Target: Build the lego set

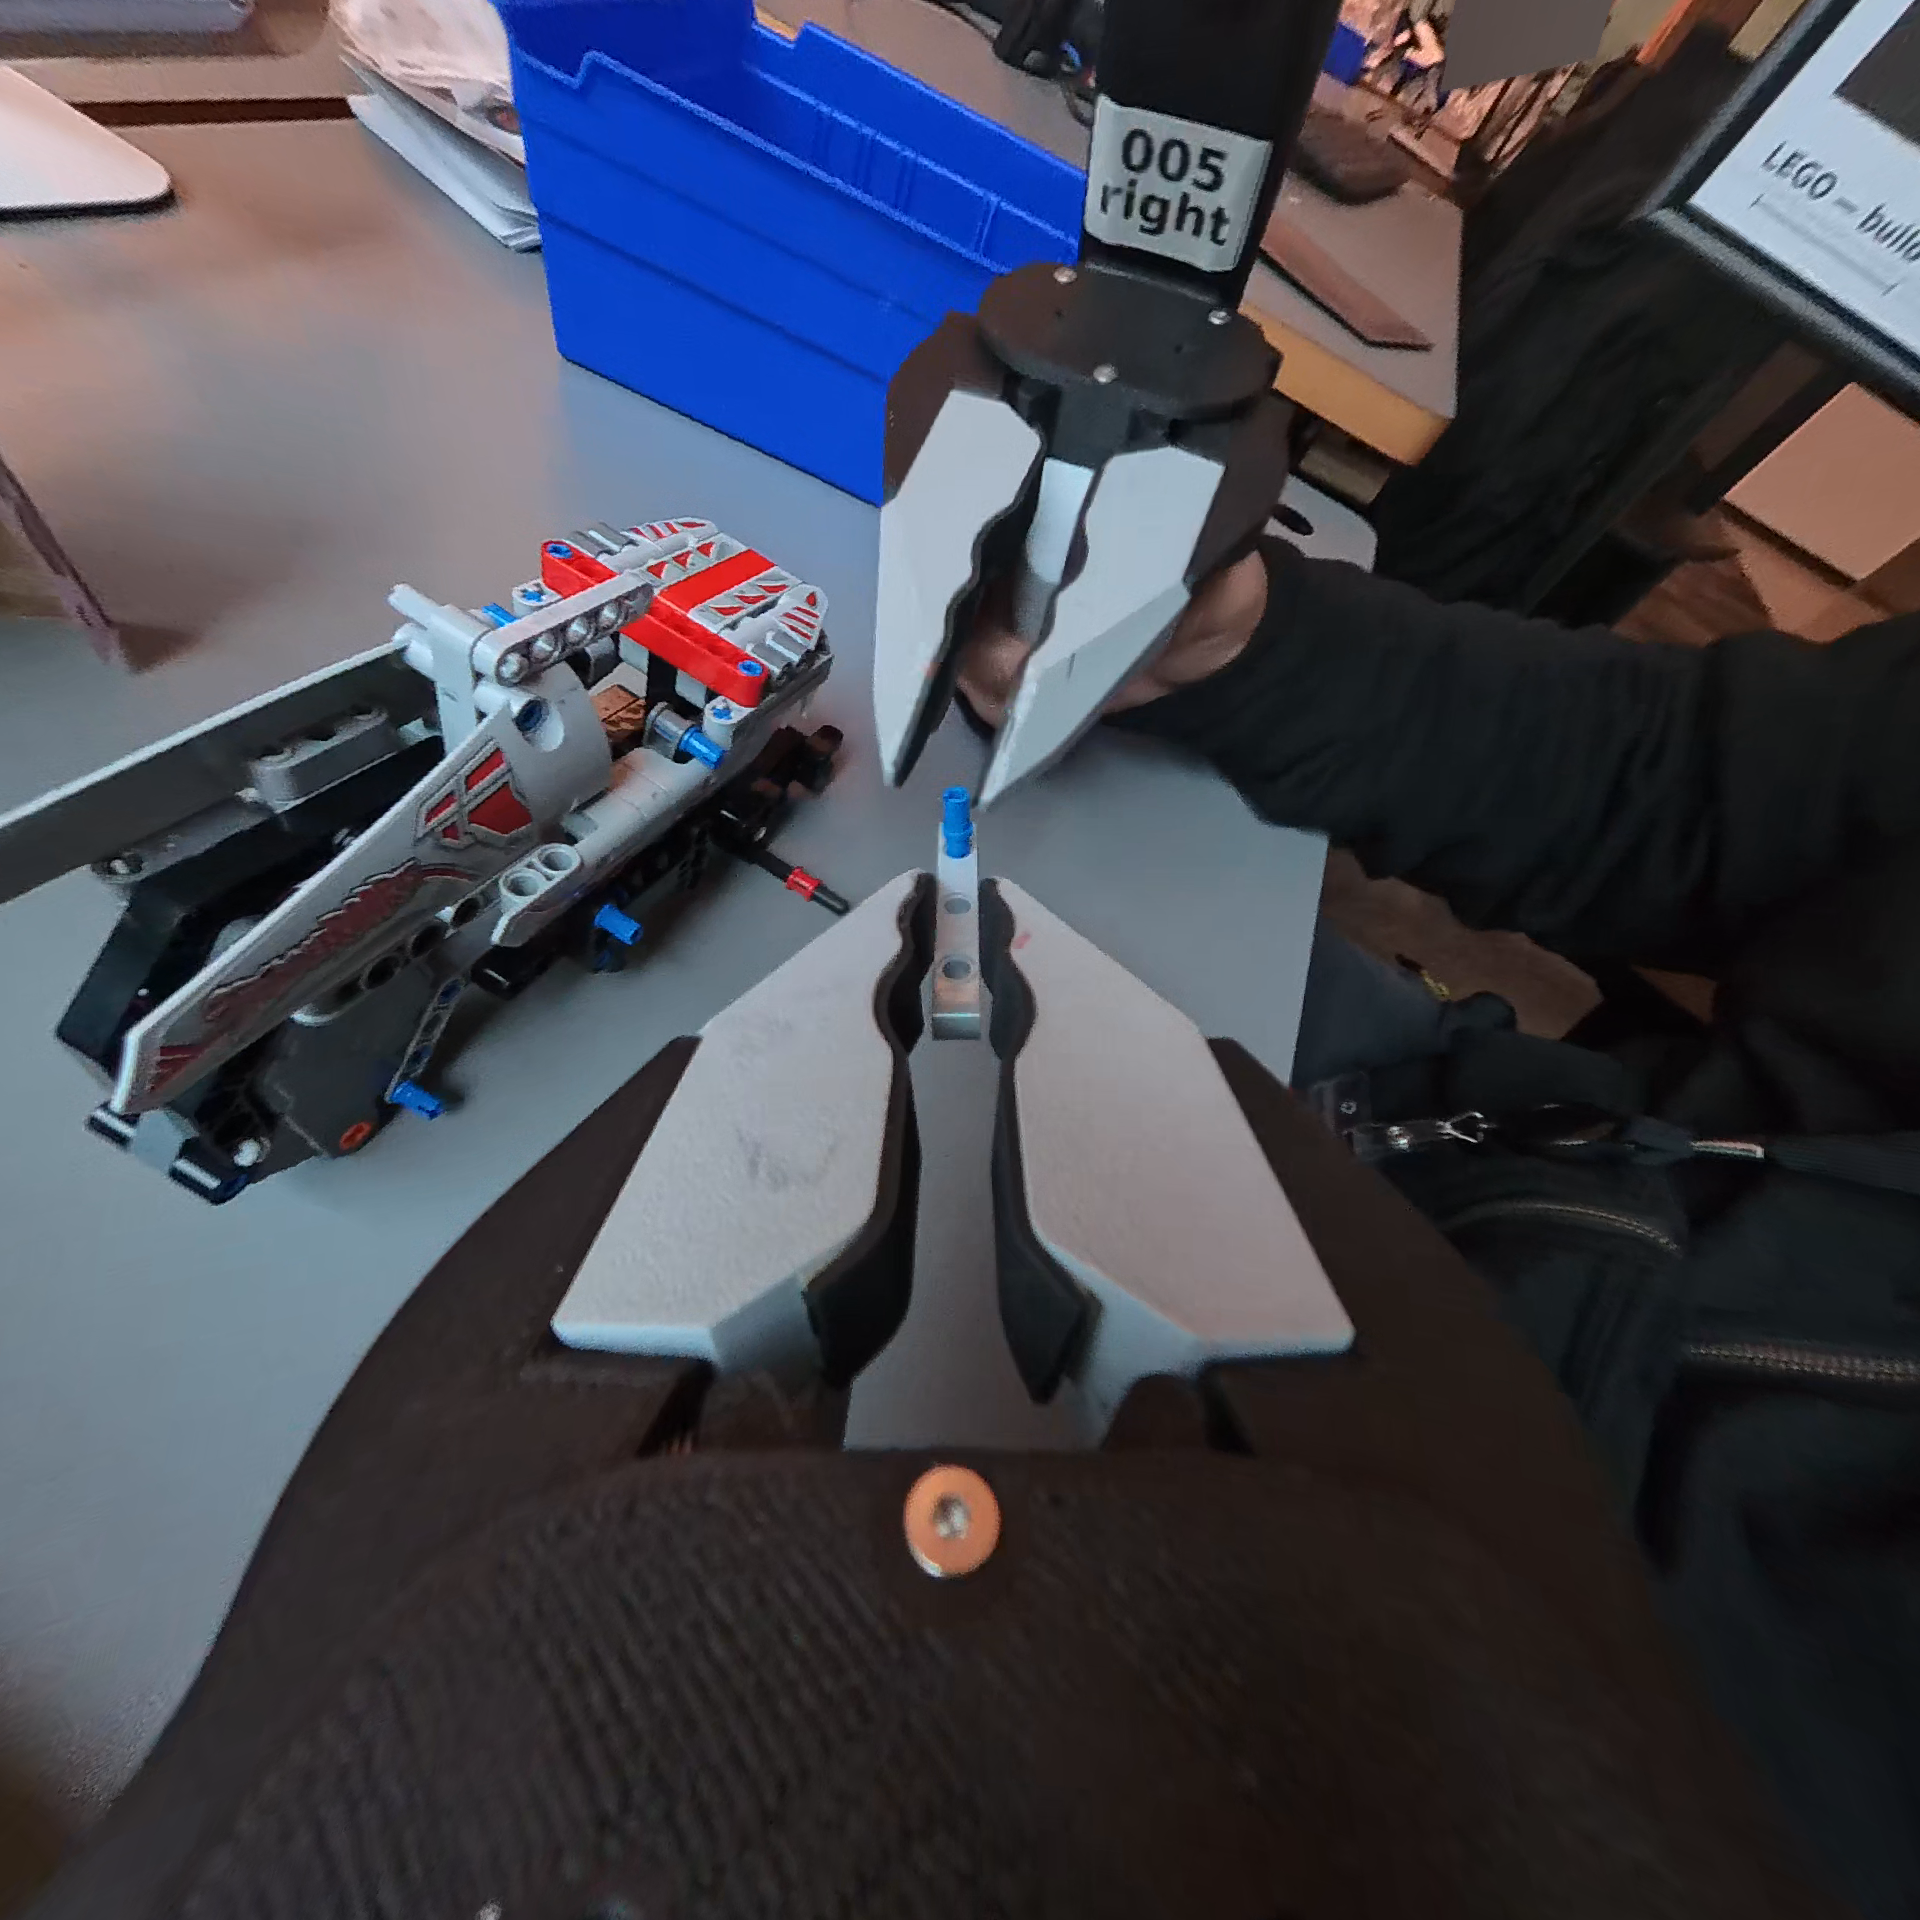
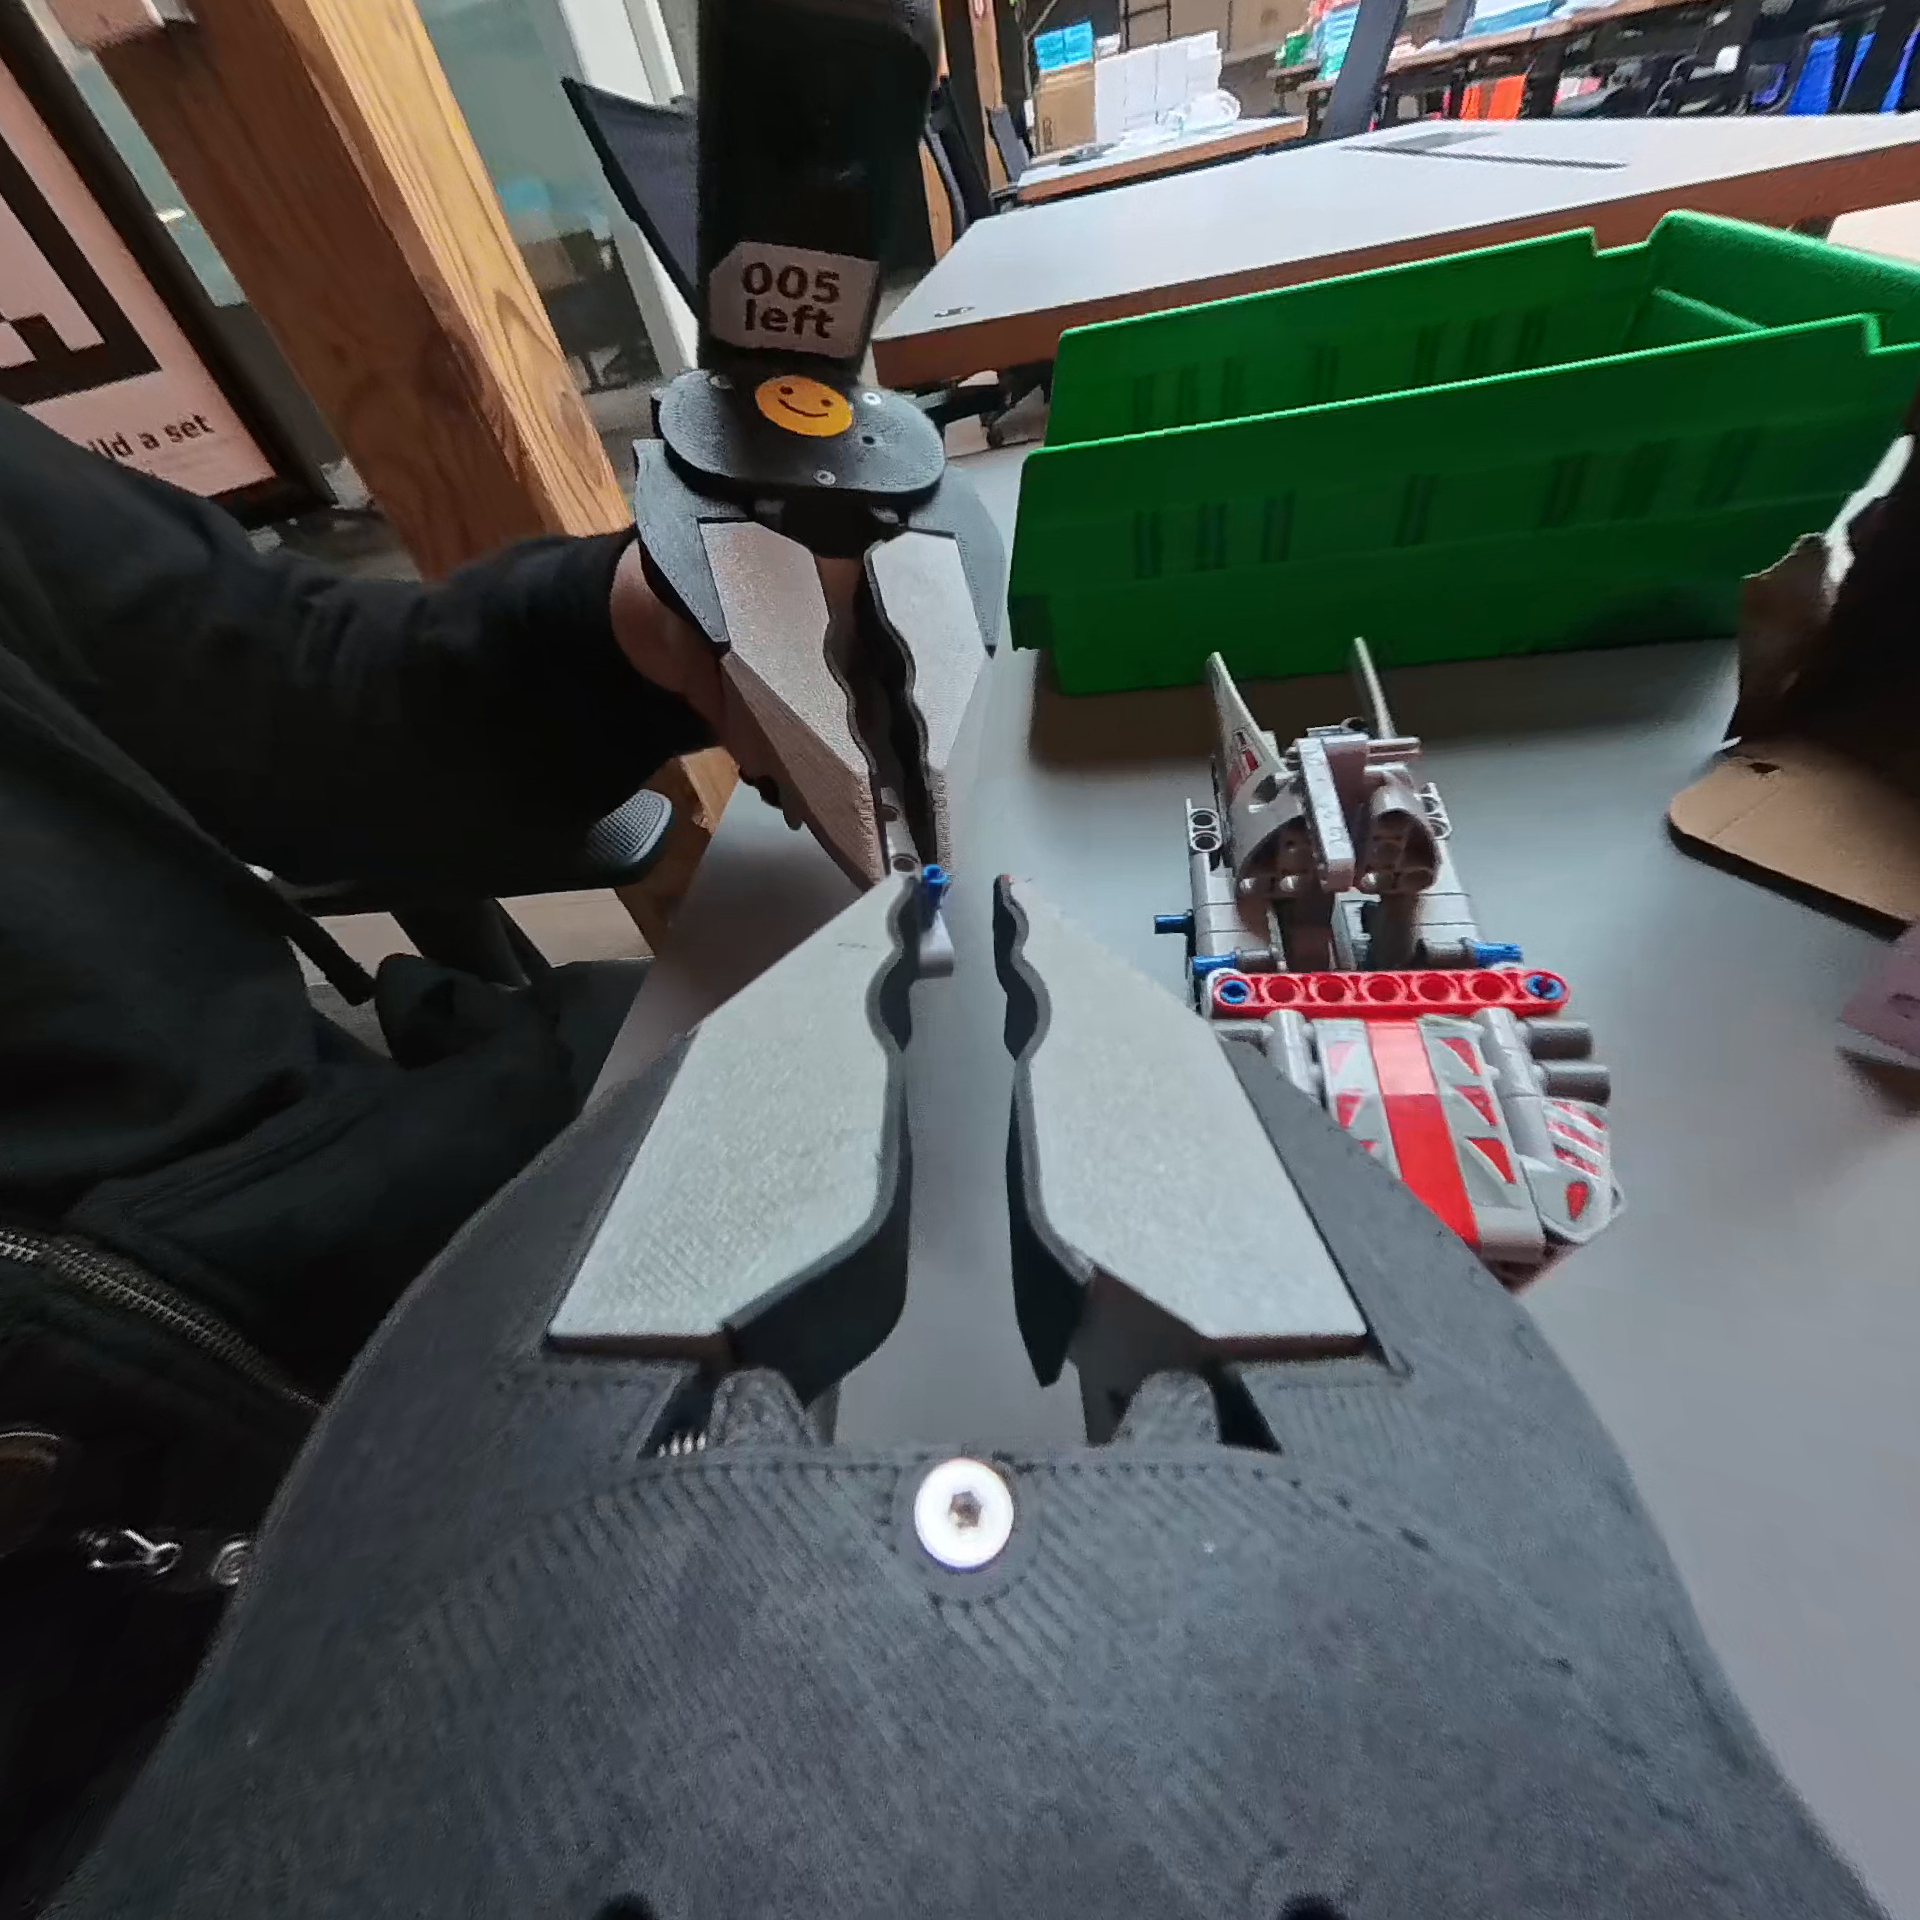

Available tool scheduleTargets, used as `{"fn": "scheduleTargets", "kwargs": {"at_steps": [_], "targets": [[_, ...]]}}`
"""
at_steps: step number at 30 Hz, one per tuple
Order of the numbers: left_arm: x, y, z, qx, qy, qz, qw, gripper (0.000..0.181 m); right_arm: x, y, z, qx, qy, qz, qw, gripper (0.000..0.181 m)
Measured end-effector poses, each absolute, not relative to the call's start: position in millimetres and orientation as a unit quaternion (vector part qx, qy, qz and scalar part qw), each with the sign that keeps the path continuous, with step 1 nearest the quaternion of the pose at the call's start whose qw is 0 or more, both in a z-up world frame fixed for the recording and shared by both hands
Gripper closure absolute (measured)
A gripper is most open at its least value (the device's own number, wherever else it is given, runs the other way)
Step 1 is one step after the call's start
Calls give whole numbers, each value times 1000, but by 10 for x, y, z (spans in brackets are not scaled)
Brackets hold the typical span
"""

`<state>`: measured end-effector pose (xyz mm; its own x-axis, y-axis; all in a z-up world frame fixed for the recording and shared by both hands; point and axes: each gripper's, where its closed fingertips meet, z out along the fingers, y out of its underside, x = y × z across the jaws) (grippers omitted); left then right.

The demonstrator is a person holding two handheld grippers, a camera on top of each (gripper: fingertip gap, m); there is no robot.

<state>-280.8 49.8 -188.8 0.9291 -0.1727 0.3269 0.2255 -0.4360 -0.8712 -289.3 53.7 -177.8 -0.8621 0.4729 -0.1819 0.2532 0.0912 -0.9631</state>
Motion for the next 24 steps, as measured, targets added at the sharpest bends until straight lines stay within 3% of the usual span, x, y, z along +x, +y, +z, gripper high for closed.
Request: {"fn": "scheduleTargets", "kwargs": {"at_steps": [17, 24], "targets": [[-2781, 520, -1844, -816, -16, -199, 543, 174, -2829, 451, -1796, -249, -719, 649, 17, 179], [-2777, 534, -1889, -815, -18, -200, 544, 175, -2901, 430, -1761, -249, -731, 625, 110, 180]]}}
